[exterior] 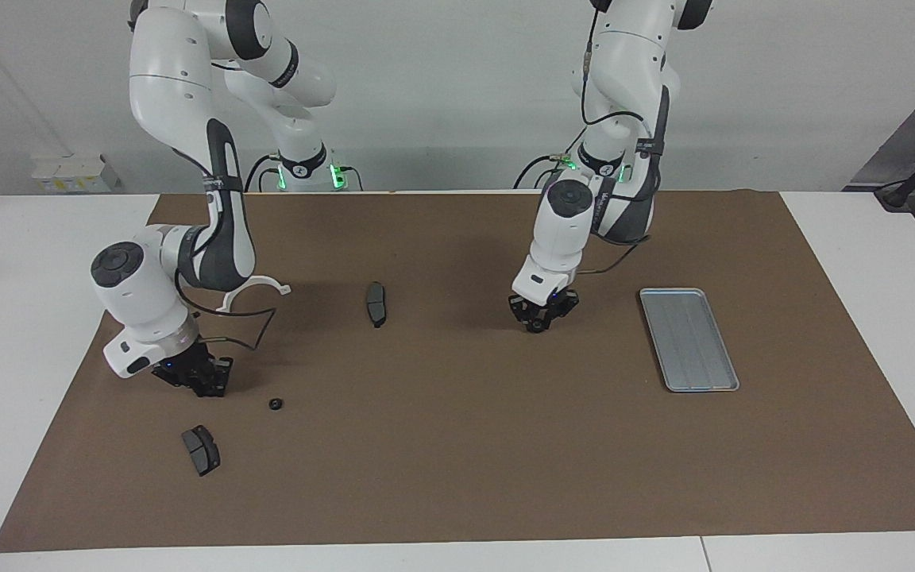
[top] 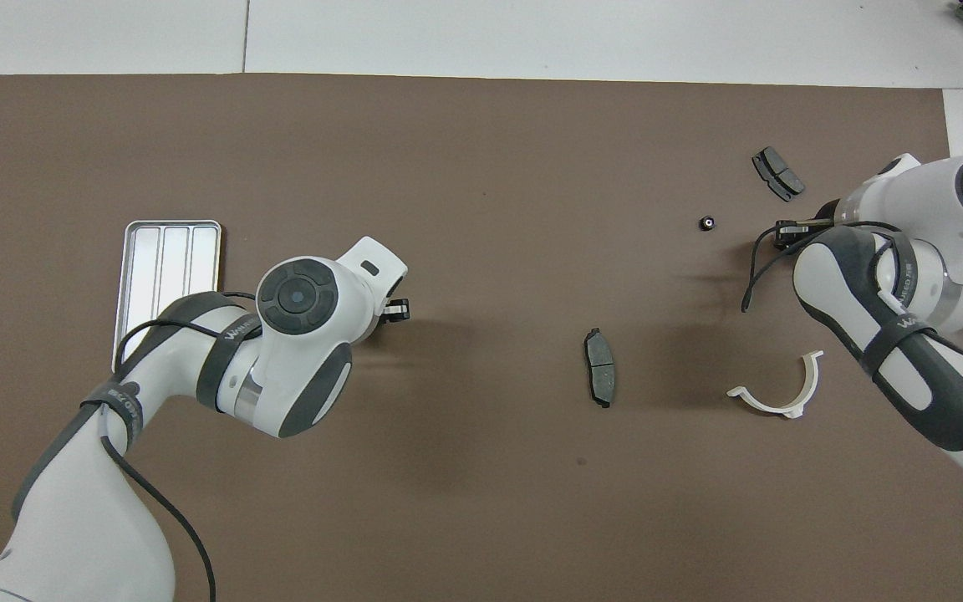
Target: Pick bearing gear from pile to tray
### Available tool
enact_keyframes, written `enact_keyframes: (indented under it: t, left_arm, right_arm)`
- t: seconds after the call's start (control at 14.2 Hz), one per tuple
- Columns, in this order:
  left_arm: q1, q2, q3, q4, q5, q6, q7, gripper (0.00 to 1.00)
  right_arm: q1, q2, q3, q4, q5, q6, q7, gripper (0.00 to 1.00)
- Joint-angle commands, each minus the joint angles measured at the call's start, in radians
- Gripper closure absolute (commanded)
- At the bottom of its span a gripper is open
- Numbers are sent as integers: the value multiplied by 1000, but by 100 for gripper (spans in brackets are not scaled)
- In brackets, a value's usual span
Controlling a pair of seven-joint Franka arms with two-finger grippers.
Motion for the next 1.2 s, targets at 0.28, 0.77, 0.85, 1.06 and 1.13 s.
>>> enact_keyframes:
  t: [0.28, 0.77, 0.85, 1.06, 1.13]
  left_arm:
    - [341, -18, -9, 47, -24, -134, 372, 100]
    - [487, -52, -3, -40, -43, -131, 631, 82]
    - [505, -58, -4, -51, -43, -132, 655, 59]
    - [521, -53, -4, -34, -41, -137, 700, 2]
    - [513, -49, -4, -18, -41, -138, 697, 2]
  right_arm:
    - [55, -87, 54, 20, 25, -105, 178, 100]
    - [293, -87, 54, 120, -103, -192, 658, 100]
    - [336, -85, 54, 123, -103, -190, 710, 100]
    - [449, -56, 53, 158, -106, -190, 865, 100]
    - [485, -41, 53, 178, -104, -192, 910, 100]
